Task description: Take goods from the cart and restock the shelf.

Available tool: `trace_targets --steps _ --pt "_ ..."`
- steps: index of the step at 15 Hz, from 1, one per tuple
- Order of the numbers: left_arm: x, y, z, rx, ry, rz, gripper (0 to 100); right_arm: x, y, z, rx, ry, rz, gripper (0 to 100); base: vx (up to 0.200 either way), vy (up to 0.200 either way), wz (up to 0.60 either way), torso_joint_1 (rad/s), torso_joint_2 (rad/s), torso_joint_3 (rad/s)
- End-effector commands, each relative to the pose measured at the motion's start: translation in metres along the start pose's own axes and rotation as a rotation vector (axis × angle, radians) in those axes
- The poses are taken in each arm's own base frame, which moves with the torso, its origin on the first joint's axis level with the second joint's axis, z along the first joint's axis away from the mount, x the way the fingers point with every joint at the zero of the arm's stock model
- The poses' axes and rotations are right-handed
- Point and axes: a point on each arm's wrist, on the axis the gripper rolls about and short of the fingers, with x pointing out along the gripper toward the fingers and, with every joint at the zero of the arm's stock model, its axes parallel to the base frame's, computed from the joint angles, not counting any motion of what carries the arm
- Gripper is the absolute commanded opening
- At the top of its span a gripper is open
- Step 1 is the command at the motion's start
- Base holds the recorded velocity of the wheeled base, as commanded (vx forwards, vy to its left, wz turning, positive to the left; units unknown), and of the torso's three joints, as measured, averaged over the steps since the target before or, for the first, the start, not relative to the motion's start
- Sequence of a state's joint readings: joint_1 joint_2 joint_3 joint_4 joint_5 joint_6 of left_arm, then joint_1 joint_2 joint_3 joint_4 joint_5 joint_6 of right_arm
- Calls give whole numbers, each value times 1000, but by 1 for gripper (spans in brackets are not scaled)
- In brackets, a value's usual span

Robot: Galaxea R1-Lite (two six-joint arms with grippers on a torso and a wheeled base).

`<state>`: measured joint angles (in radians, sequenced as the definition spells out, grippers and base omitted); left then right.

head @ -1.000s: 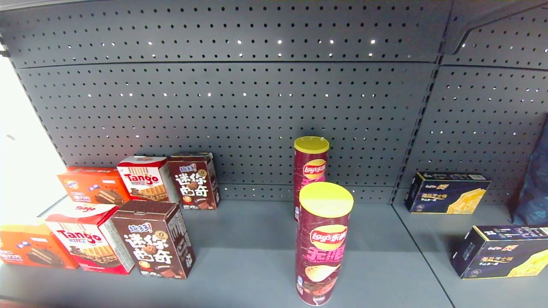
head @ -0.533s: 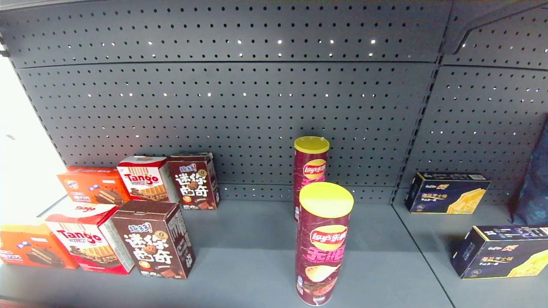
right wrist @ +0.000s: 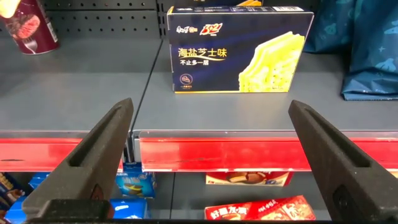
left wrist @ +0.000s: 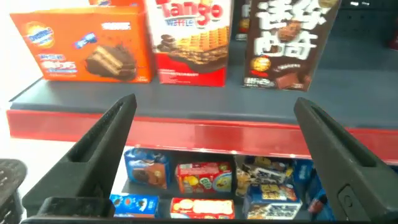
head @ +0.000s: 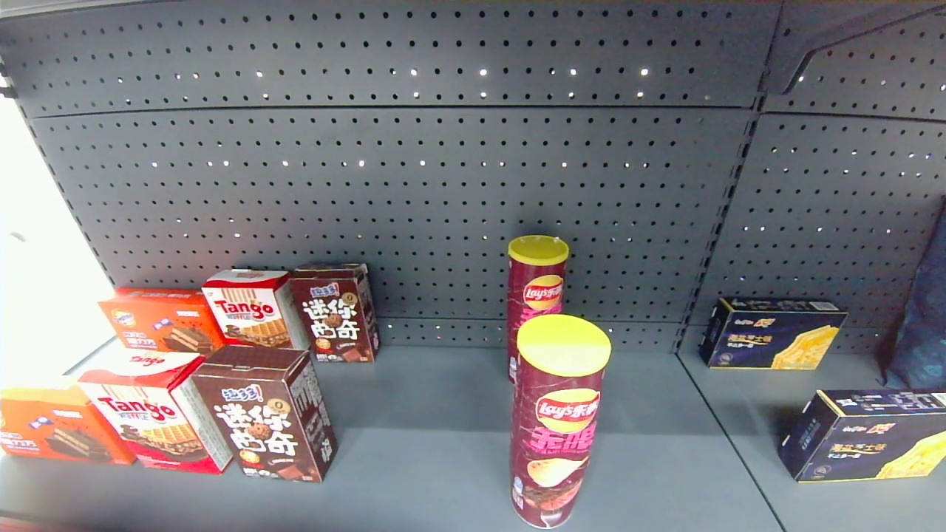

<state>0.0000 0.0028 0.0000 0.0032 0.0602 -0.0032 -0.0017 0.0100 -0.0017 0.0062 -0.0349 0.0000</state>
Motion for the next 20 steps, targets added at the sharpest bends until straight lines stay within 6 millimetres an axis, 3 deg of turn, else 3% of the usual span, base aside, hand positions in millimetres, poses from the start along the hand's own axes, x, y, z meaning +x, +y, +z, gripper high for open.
trace_targets --steps 1,20 --pt "0 0 0 0 -3 4 100 0 0 0 0 2 0 100 0 0 0 0 0 0" --pt "0 -1 0 5 -3 -65 100 0 1 0 2 1 38 100 0 0 0 0 0 0"
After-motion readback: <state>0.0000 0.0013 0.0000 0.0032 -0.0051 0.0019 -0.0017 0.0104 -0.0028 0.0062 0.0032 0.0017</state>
